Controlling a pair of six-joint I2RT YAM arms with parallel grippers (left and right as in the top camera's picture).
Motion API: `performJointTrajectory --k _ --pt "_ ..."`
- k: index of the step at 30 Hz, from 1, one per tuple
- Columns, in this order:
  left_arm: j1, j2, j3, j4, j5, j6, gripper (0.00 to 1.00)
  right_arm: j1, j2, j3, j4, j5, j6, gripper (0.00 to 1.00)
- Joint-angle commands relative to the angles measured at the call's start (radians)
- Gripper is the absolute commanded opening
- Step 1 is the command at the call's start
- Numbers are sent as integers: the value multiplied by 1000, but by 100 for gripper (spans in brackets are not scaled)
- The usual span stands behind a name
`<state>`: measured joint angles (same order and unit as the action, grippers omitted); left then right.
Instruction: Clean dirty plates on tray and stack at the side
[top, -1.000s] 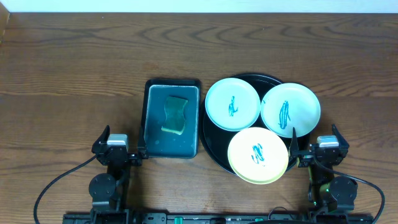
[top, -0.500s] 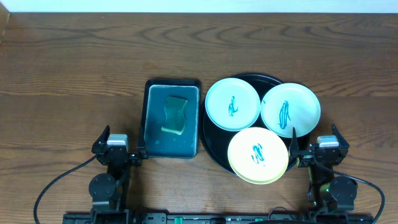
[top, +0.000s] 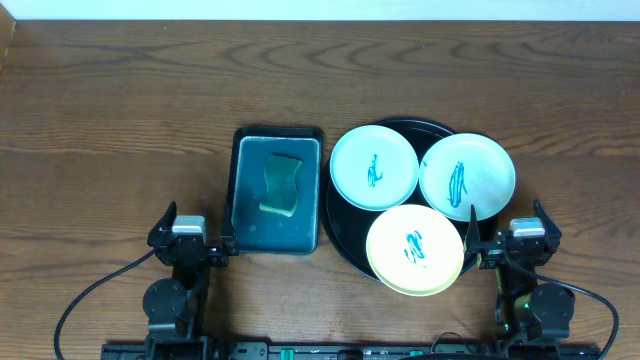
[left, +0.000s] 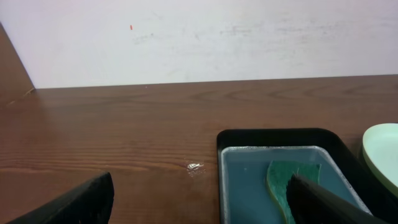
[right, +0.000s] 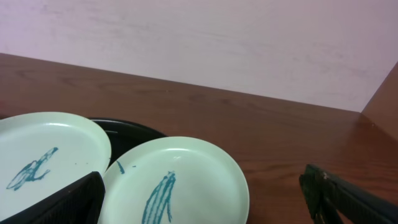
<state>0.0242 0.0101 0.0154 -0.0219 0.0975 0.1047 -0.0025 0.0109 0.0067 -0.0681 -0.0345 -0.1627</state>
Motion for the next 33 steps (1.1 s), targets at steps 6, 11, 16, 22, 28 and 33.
performJointTrajectory --k 6,11,16,22,28,33 --pt "-4 -6 -11 -42 3 -5 89 11 -4 -1 -4 -11 8 99" --pt "-4 -6 -11 -42 3 -5 89 11 -4 -1 -4 -11 8 99" --pt "-4 -6 -11 -42 3 -5 89 11 -4 -1 -4 -11 8 99" --pt "-4 -6 -11 -41 3 -5 89 11 -4 -1 -4 -11 8 99" --pt "-4 -6 -11 -42 3 -5 89 11 -4 -1 -4 -11 8 99" --pt "-3 -6 -11 -39 5 -16 89 11 -4 -1 -3 -2 8 99"
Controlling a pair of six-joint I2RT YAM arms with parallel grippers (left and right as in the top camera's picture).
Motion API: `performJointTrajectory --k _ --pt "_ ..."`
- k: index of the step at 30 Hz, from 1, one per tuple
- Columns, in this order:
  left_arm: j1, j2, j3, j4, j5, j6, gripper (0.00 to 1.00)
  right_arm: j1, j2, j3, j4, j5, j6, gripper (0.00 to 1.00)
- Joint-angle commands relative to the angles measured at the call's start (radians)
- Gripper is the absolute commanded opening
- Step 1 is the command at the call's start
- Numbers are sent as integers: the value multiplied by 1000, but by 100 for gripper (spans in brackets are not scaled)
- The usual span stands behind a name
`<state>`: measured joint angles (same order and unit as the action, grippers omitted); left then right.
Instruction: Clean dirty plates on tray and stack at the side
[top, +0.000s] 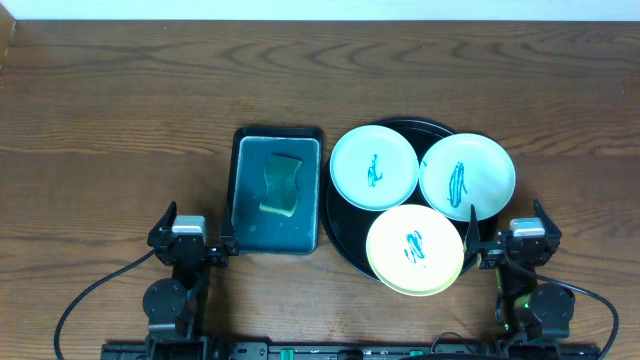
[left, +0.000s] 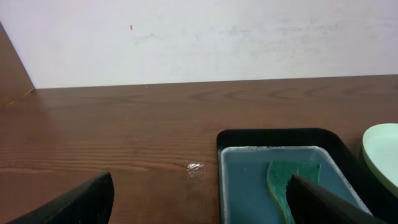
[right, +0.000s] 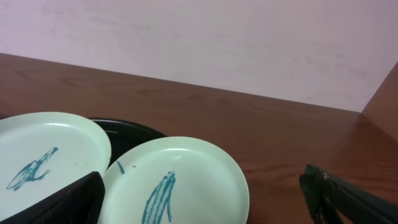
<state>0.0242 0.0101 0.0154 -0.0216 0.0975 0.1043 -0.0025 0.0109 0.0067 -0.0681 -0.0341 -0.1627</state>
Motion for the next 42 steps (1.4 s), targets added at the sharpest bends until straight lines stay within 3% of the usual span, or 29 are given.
performJointTrajectory --k 1,7,17,28,37,42 --pt "-3 -6 -11 -39 7 -23 89 11 -4 -1 -3 0 8 99" --pt "-3 -6 -11 -39 6 -162 89 11 -4 -1 -2 -37 14 99" --pt "-3 74 101 -113 7 -287 89 11 3 6 -10 -52 268 99" --pt "-3 438 452 -375 30 -286 89 11 146 298 -412 -94 297 99" --pt "-3 752 764 -675 60 -277 89 11 424 560 -705 -136 297 99" --pt "-3 907 951 -885 79 -278 89 11 604 667 -787 -178 300 99"
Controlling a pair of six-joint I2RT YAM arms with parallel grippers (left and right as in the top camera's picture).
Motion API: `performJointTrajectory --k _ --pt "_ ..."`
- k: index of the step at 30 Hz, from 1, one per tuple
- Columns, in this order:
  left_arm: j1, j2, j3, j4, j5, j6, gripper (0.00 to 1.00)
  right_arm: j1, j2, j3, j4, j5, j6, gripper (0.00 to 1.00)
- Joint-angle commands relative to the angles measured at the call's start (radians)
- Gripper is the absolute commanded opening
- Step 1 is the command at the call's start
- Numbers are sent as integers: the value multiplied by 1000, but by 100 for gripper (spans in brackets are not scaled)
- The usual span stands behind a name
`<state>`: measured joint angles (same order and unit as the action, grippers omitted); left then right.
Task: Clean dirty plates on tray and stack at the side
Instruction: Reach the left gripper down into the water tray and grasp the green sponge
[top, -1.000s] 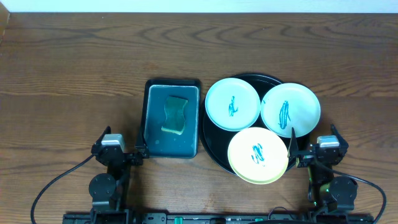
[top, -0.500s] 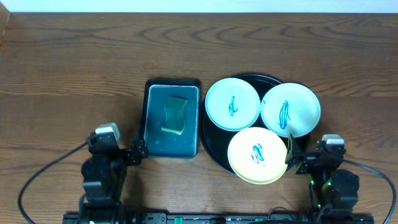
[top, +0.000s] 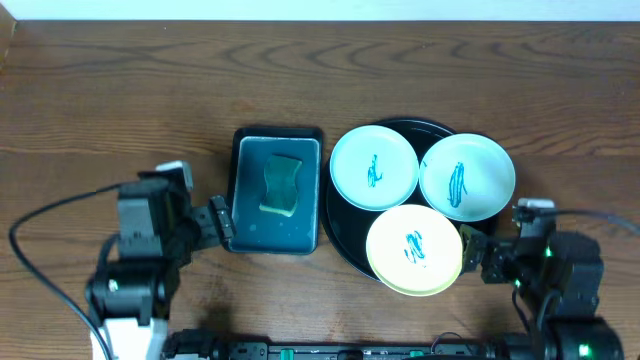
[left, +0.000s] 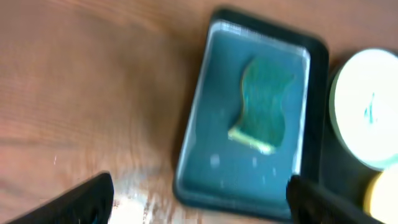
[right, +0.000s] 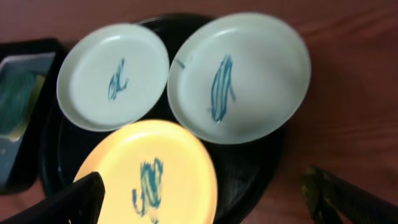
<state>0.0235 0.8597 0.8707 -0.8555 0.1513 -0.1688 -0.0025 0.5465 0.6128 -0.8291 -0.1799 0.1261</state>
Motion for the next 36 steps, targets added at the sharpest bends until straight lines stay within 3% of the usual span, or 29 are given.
performJointTrajectory --k 1,4,10,24,29,36 --pt "-2 82 124 -89 32 -5 89 11 100 80 -45 -32 6 99" --pt "-2 136 172 -154 33 -5 89 11 179 123 -95 -35 -10 99" --pt "-2 166 173 -141 46 -15 89 11 250 135 -101 -205 -8 99" --pt "-14 198 173 176 103 -59 89 11 261 135 -87 -188 -30 99" --pt "-91 287 173 226 60 -57 87 11 264 135 -77 -188 -30 94" --pt "-234 487 173 258 -85 -54 77 11 264 135 -77 -187 -30 93"
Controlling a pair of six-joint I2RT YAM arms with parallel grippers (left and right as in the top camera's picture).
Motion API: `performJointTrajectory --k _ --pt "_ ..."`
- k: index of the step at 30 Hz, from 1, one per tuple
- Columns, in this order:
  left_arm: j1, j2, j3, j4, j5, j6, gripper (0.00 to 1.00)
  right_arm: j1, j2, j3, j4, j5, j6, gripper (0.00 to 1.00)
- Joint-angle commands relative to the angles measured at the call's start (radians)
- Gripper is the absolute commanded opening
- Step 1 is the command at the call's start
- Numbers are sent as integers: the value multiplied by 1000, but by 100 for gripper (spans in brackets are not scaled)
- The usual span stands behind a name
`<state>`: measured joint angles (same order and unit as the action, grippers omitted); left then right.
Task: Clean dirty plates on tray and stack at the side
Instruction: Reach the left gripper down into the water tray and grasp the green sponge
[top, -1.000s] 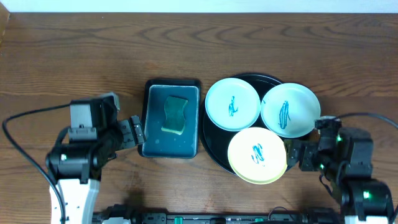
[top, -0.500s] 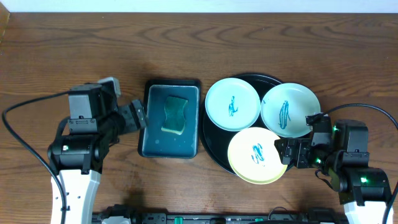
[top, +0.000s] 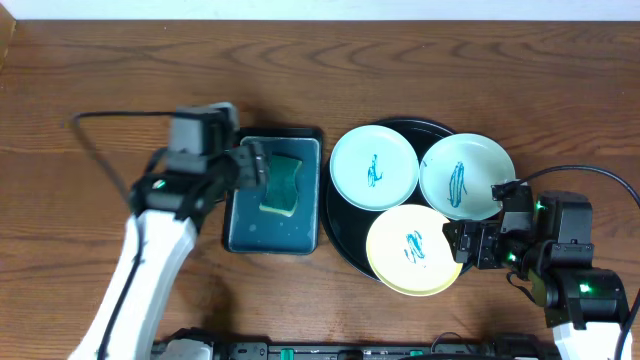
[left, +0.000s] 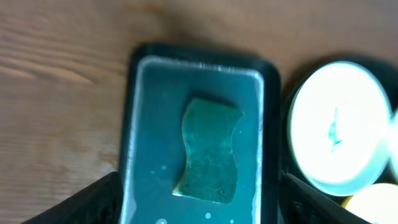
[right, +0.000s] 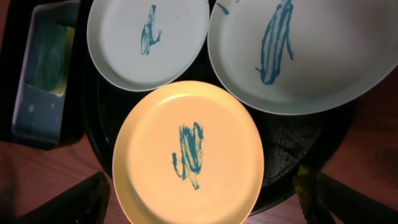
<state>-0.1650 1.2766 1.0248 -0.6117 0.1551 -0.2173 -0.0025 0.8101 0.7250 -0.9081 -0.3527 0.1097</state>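
A round black tray (top: 412, 124) holds three plates smeared with blue-green scribbles: a pale green one at the left (top: 373, 167), a pale green one at the right (top: 466, 177), and a yellow one in front (top: 414, 249). A green sponge (top: 281, 185) lies in a black water basin (top: 240, 235) left of the tray. My left gripper (top: 258, 163) hangs open above the basin, with the sponge (left: 210, 149) between its fingers in the left wrist view. My right gripper (top: 462, 245) is open over the yellow plate (right: 189, 152), at its right edge.
Bare wooden table lies all round, with wide room at the left and at the far side. The basin almost touches the tray's left rim (right: 90, 118). The pale plates (right: 148, 40) (right: 292, 53) overlap the yellow one's far edge.
My left arm has gone from beside the basin's near left corner to above its far left part, over the sponge. My right gripper now sits closer over the yellow plate. Both stay open.
At the two oldest moments both arms rested low at the table's near edge, facing the far wall. Then both were raised and looked down on the basin and the tray. Now the left hangs over the sponge, the right over the yellow plate.
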Motion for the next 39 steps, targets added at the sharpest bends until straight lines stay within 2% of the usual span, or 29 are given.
performJointTrajectory --k 1,11,14,17,20,29,39 --pt "-59 98 19 24 -97 -5 75 11 0 23 2 -15 -13 93" --pt "-118 378 19 151 -97 -6 61 11 0 23 1 -13 -14 93" --pt "-118 440 19 171 -97 -6 59 11 0 23 0 -10 -14 94" --pt "-118 489 19 173 -96 -6 53 11 0 23 1 -10 -14 94" --pt "-121 523 19 173 -92 -6 52 11 0 23 1 -10 -14 94" --pt "-130 533 23 162 -120 -5 50 11 0 23 2 -10 -14 94" --pt "-144 430 55 74 -144 -15 51 11 0 23 1 -9 -14 94"
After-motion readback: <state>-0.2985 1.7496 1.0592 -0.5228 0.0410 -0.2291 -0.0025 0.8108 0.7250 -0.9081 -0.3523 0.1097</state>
